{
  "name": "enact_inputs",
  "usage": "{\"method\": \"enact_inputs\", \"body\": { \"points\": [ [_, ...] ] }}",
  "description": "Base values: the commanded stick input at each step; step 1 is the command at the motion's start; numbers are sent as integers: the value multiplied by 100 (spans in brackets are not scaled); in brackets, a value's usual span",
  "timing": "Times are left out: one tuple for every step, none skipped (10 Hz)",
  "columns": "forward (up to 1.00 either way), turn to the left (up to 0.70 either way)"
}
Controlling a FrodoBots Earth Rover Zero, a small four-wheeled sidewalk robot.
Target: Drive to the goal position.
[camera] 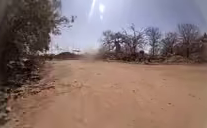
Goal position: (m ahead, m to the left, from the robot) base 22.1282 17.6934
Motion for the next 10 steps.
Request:
{"method": "enact_inputs", "body": {
  "points": [
    [100,0],
    [100,0],
    [100,0],
    [100,0],
    [100,0],
    [100,0],
    [100,0],
    [100,0],
    [100,0],
    [100,0]
  ]
}}
